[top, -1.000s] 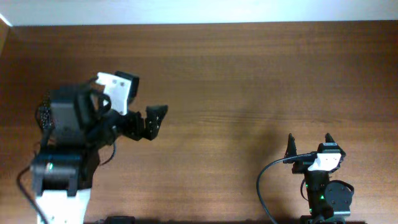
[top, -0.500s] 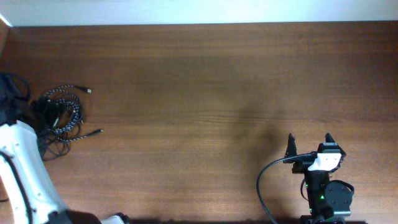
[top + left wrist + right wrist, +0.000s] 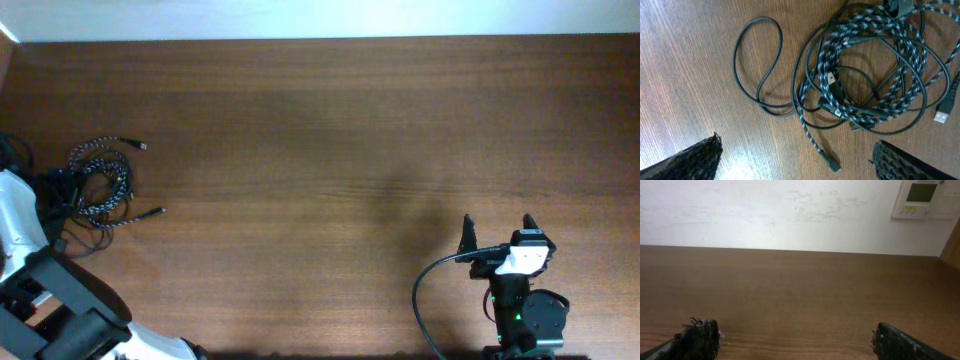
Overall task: Untangle cables
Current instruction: 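Reach the left gripper down to the tangled braided cable bundle, then grasp the cable bundle with the left gripper and lift it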
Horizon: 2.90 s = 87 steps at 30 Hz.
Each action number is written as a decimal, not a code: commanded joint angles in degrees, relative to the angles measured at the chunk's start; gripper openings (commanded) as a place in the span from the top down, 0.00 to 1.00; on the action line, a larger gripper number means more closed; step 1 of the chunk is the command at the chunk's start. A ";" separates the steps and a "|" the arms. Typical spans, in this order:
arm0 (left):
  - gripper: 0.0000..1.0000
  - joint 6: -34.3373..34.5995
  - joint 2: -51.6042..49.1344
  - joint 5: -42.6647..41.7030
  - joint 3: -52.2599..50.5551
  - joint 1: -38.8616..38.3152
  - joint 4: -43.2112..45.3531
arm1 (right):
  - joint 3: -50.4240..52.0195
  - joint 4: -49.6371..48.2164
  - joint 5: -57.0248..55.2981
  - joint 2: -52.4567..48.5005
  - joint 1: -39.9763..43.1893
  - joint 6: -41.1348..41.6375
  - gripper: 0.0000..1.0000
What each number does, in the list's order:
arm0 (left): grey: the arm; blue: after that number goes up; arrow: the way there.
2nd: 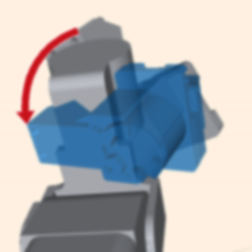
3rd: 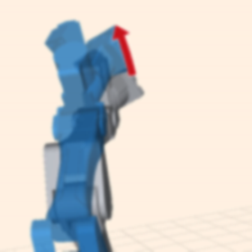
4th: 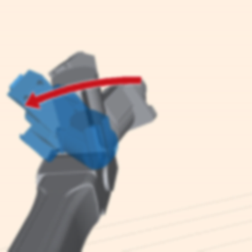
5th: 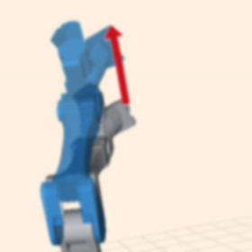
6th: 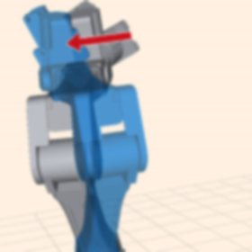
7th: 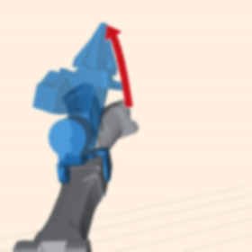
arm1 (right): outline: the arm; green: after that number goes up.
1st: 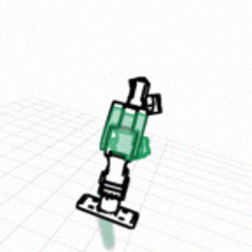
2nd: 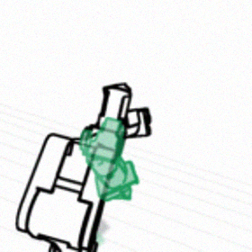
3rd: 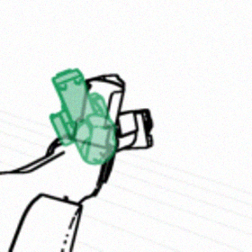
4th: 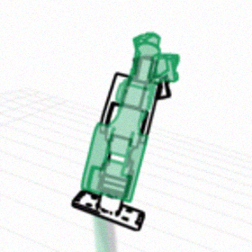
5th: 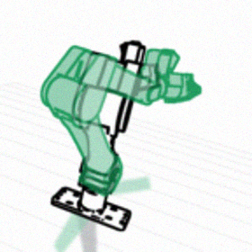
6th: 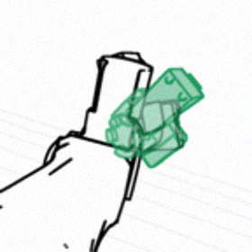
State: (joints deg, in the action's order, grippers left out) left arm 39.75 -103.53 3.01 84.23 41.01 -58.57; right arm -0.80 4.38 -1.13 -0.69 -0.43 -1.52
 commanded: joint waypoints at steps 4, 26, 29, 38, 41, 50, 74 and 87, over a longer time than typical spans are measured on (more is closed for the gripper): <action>0.00 0.57 -0.68 5.70 0.13 0.26 1.53 | 0.48 0.07 -0.68 0.37 0.07 0.22 0.01; 0.48 -14.14 -21.81 -0.26 -0.61 0.26 20.59 | 0.48 0.07 -0.68 0.39 0.07 0.22 0.01; 0.93 -14.14 -21.84 -0.26 -0.61 0.26 20.50 | 0.48 0.07 -0.68 0.39 0.07 0.22 0.01; 1.00 -14.08 -20.68 -10.14 0.39 0.42 15.82 | 0.48 0.07 -0.68 0.39 0.07 0.22 0.01; 1.00 -13.68 -15.69 -11.21 1.44 0.42 13.88 | 0.48 0.07 -0.68 0.39 0.07 0.22 0.01; 1.00 -12.28 -5.70 -29.16 1.42 -0.02 2.56 | 0.48 0.07 -0.68 0.37 0.07 0.22 0.01; 1.00 -34.07 -5.70 -51.69 1.42 -22.29 -11.19 | 0.48 0.02 -1.79 0.37 0.07 0.17 0.01; 1.00 -33.81 -4.07 -32.48 1.42 -33.51 -6.32 | 0.48 -1.92 24.22 0.37 0.07 47.58 0.01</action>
State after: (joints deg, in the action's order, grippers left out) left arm 6.44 -109.95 -31.55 85.36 8.75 -65.91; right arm -0.80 3.16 12.60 -0.69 -0.43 23.88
